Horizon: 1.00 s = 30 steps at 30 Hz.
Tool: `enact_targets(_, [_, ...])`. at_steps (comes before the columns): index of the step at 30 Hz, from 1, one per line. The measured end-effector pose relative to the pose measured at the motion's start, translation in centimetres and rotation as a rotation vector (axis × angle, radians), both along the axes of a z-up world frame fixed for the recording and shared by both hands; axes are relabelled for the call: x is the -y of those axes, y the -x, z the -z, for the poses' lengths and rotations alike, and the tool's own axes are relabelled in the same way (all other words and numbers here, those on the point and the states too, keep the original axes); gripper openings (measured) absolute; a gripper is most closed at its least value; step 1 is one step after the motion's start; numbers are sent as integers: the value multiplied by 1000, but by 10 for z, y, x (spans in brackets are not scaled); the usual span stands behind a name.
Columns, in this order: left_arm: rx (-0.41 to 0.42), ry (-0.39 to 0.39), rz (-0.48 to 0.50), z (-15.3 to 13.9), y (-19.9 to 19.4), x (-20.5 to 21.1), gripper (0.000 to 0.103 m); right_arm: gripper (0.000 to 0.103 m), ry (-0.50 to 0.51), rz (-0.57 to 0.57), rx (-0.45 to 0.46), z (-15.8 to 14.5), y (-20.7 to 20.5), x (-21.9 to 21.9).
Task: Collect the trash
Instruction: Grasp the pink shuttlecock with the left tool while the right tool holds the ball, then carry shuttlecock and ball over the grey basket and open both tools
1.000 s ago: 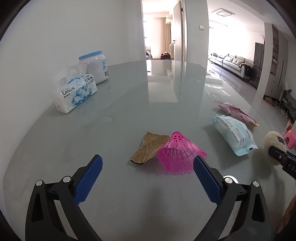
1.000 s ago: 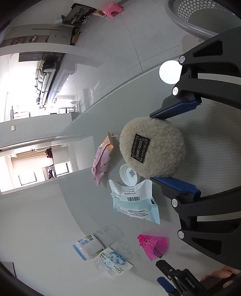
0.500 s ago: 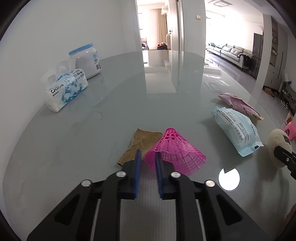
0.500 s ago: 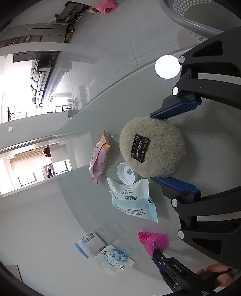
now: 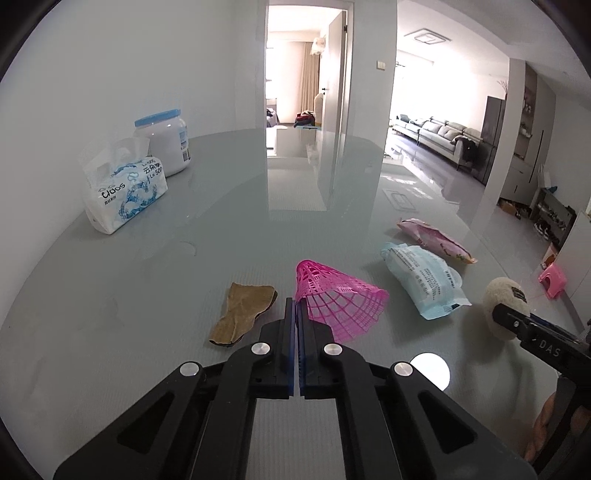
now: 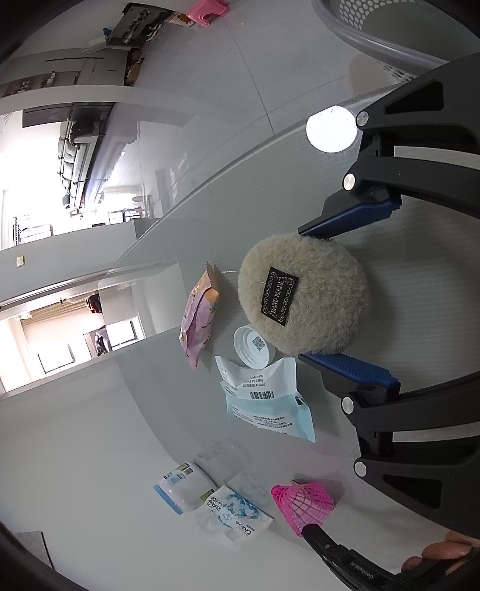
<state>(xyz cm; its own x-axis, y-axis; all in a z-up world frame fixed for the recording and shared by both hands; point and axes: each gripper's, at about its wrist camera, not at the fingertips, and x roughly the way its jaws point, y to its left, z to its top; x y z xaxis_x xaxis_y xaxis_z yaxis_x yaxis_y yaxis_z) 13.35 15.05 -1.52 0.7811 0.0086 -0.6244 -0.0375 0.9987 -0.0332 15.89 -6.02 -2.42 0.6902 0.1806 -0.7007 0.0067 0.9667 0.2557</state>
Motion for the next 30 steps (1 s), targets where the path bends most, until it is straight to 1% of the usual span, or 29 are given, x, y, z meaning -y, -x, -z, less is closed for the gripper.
enact_targets(4, [24,7,19,-11,16,1,2,59,1,-3,18,-2,8,0])
enact_targets(7, [10,19,32,-11,28,1,2,59,2,-3,22,-4,16,2])
enact_targets(12, [-10,6,45,-6,42,6,2,59,-1,-3,22,-5,33,5])
enact_targets(16, [-21,8,72,-4,51,16,2,59,-19,8,27,-7,56,16])
enact_targets(19, [-20,11,109,-6,58,31,2,59,-27,26,43,-14,80,29])
enact_targets(24, [-5,19,204,-15,70,69,2,59,-41,85,81,-27,123,64])
enact_targets(28, [7,32,306,-22,82,111,2,59,-24,158,86,-33,163,100])
enact_targets(30, [6,42,367,-23,88,138,2,59,0,213,81,-32,185,122])
